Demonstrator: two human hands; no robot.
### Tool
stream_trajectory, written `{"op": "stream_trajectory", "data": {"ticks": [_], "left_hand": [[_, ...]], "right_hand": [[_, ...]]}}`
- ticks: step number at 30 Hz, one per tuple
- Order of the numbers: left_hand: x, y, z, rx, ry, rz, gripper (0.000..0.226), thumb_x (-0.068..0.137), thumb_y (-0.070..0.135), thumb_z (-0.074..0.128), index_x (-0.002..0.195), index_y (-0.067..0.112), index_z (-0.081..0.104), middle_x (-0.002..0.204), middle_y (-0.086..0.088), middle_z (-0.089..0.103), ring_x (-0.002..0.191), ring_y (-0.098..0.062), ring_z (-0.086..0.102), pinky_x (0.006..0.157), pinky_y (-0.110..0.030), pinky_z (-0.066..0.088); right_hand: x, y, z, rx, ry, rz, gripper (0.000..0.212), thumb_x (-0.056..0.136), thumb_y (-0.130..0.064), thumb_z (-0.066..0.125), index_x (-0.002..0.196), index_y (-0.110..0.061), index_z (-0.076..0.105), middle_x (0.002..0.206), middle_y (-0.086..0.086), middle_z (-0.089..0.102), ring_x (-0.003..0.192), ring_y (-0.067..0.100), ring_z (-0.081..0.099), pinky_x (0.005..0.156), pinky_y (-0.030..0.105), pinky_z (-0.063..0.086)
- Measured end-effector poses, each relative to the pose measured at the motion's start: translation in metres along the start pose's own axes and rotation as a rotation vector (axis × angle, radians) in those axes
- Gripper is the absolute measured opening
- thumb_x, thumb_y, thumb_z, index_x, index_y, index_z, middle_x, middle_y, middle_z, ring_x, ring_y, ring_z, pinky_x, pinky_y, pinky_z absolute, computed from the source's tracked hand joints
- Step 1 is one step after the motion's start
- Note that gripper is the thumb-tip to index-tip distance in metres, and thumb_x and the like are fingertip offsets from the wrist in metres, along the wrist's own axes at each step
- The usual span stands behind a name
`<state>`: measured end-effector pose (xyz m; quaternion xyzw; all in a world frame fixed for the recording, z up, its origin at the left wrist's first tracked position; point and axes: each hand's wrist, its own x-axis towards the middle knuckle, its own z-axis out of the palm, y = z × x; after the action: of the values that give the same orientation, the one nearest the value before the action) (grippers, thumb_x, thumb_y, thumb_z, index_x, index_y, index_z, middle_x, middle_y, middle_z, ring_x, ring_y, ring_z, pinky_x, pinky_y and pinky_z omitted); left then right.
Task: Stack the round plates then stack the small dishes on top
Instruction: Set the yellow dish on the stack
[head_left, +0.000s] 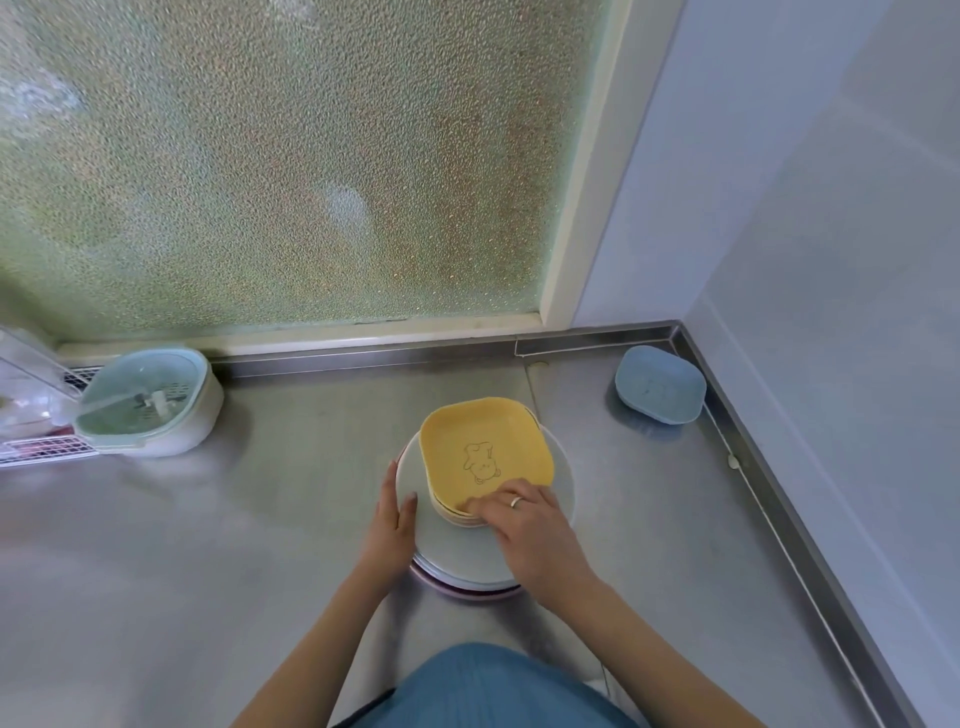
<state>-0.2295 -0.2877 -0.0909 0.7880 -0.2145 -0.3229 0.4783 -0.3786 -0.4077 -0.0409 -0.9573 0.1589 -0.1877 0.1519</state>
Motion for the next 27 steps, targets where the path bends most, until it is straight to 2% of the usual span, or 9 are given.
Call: {"op": "stream_trajectory", "data": {"ticks": [2,4,6,9,12,15,19,23,27], "left_hand": [[0.000,0.001,0.000,-0.001,0.001,-0.011,0.055,0.099,0.024,0.035,0.148,0.021,0.011,0.154,-0.006,0.026,0.139,-0.024,0.031,0.116,-0.042,0.026],[-0.001,0.002,0.001,-0.006,0.000,-0.007,0.055,0.099,0.023,0.035,0.148,0.021,0.011,0.153,-0.005,0.026,0.139,-0.024,0.032,0.115,-0.041,0.027],[-0.002,0.004,0.000,-0.008,-0.001,0.002,0.054,0.099,0.022,0.035,0.148,0.021,0.012,0.150,0.001,0.028,0.137,-0.019,0.031,0.113,-0.034,0.026],[-0.003,0.005,-0.001,-0.005,-0.011,0.013,0.052,0.100,0.024,0.035,0.147,0.024,0.013,0.141,0.010,0.029,0.130,-0.012,0.033,0.108,-0.028,0.026],[-0.005,0.006,0.000,-0.008,0.004,0.015,0.049,0.100,0.024,0.034,0.145,0.028,0.016,0.139,0.012,0.031,0.127,-0.009,0.034,0.106,-0.026,0.027],[-0.006,0.008,0.001,-0.012,0.025,0.028,0.044,0.099,0.029,0.034,0.140,0.034,0.018,0.138,0.013,0.033,0.126,-0.008,0.036,0.105,-0.025,0.028],[-0.006,0.010,0.001,-0.017,0.028,0.003,0.048,0.099,0.030,0.035,0.144,0.028,0.021,0.141,0.014,0.033,0.128,-0.007,0.036,0.104,-0.025,0.029],[-0.003,0.005,0.001,-0.009,0.040,-0.024,0.058,0.087,0.055,0.035,0.142,0.038,0.026,0.141,0.016,0.043,0.125,0.001,0.044,0.104,-0.029,0.036],[-0.003,0.013,0.005,-0.024,0.063,-0.077,0.043,0.089,0.049,0.034,0.131,0.048,0.022,0.125,0.035,0.039,0.106,0.030,0.038,0.087,-0.001,0.032]], "right_hand": [[0.003,-0.002,-0.003,0.075,-0.139,0.022,0.036,0.089,-0.024,0.038,0.112,-0.025,0.064,0.104,-0.007,0.070,0.105,0.016,0.054,0.087,0.037,0.047],[0.005,-0.002,-0.006,0.148,-0.218,0.052,0.041,0.092,-0.034,0.031,0.120,-0.027,0.060,0.113,-0.007,0.067,0.112,0.016,0.051,0.095,0.034,0.037],[0.007,-0.001,-0.012,0.229,-0.124,0.082,0.039,0.093,-0.037,0.034,0.122,-0.026,0.059,0.112,-0.008,0.068,0.112,0.012,0.050,0.095,0.032,0.035],[0.019,0.021,-0.023,0.222,0.162,0.170,0.036,0.095,-0.032,0.038,0.123,-0.021,0.057,0.110,-0.006,0.068,0.104,0.010,0.054,0.091,0.031,0.039],[0.045,0.065,-0.026,0.185,0.273,0.414,0.034,0.094,-0.021,0.042,0.126,-0.015,0.051,0.116,0.002,0.065,0.107,0.021,0.056,0.094,0.043,0.043],[0.072,0.115,-0.020,0.142,0.195,0.661,0.037,0.093,-0.016,0.046,0.130,-0.010,0.045,0.125,0.012,0.058,0.114,0.032,0.049,0.095,0.048,0.041],[0.092,0.167,-0.010,0.001,0.020,0.865,0.042,0.093,-0.019,0.045,0.132,-0.007,0.038,0.124,0.023,0.055,0.115,0.040,0.049,0.092,0.050,0.041],[0.101,0.194,0.004,-0.065,-0.116,0.974,0.047,0.093,-0.020,0.042,0.136,-0.005,0.030,0.129,0.028,0.048,0.119,0.044,0.044,0.096,0.052,0.036],[0.105,0.208,0.020,-0.128,-0.153,0.946,0.044,0.092,-0.020,0.044,0.130,0.000,0.035,0.125,0.030,0.050,0.115,0.047,0.045,0.096,0.052,0.034]]}}
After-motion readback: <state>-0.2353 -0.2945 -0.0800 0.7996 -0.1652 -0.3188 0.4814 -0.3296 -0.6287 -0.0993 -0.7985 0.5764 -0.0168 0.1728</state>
